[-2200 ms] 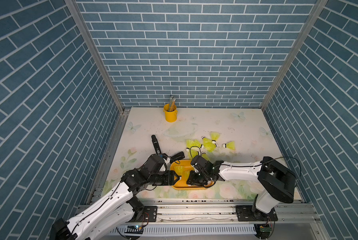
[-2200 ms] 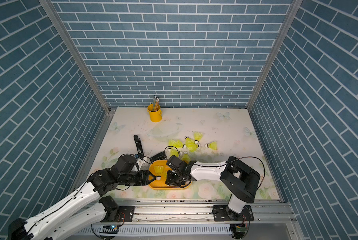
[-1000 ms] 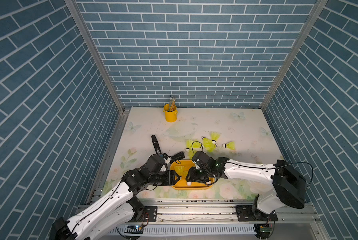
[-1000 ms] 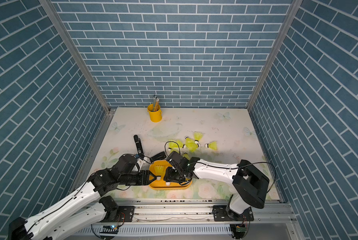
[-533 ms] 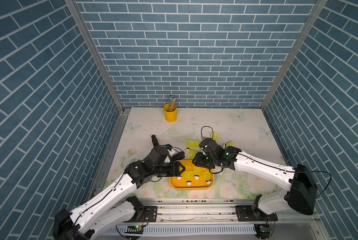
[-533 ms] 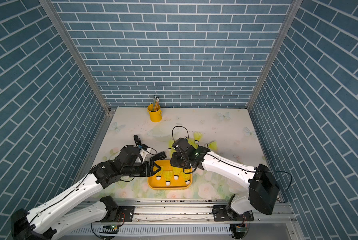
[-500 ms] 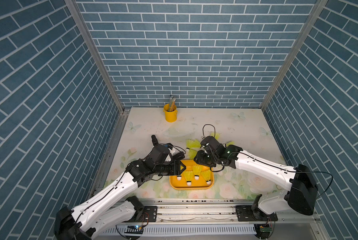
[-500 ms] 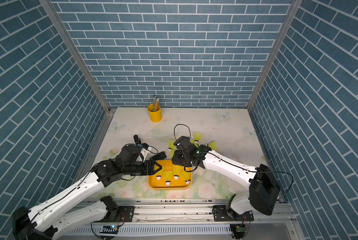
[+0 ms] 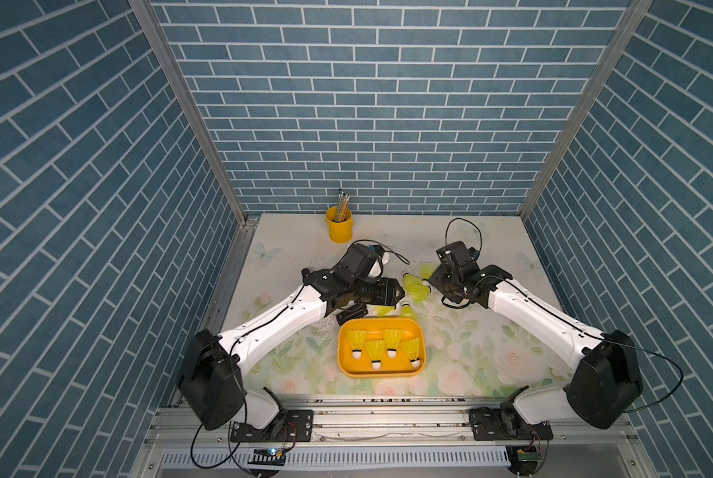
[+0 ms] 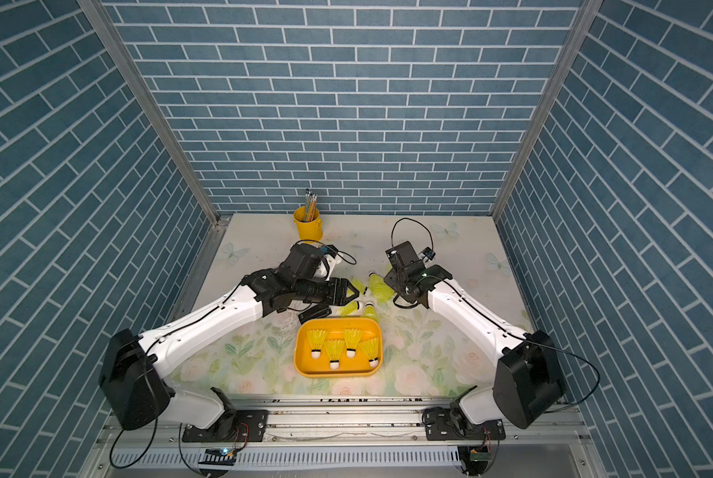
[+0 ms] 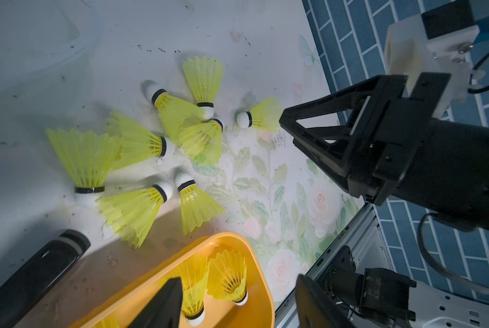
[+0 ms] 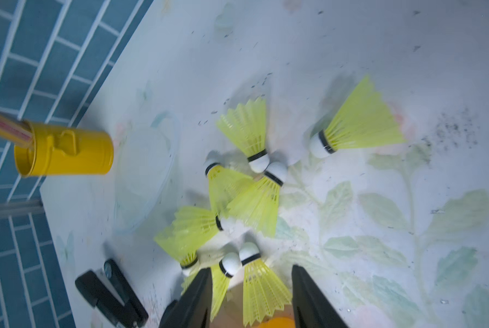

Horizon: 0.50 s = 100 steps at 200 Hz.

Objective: Put the shuttlecocks into the storage box
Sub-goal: Pick up the shuttlecock at the center of the board.

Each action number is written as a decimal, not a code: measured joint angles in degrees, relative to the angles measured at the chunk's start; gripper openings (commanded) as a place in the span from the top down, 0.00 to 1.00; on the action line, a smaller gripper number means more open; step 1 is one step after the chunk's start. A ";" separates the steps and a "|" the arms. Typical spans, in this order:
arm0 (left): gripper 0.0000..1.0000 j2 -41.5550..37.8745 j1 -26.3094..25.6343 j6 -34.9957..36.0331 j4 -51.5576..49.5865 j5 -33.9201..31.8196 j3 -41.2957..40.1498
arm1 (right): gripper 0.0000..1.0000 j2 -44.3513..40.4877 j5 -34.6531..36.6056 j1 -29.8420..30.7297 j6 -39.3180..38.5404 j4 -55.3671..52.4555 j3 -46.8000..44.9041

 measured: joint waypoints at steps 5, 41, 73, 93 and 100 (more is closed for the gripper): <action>0.31 1.11 0.02 0.35 0.13 0.13 1.16 | 0.51 0.52 0.57 -0.48 0.92 -0.13 0.11; 0.31 8.26 0.57 3.04 0.55 1.29 7.74 | 0.49 5.20 4.57 -3.15 6.95 -1.40 2.47; 0.31 13.09 0.72 4.48 0.94 2.43 10.27 | 0.49 7.78 4.33 -5.46 13.68 -1.33 2.54; 0.31 16.11 0.72 5.70 0.90 3.43 12.26 | 0.49 9.88 3.58 -6.51 18.23 -1.27 2.43; 0.31 17.20 0.70 6.32 0.90 3.89 13.22 | 0.49 10.71 3.21 -6.86 19.63 -1.11 2.43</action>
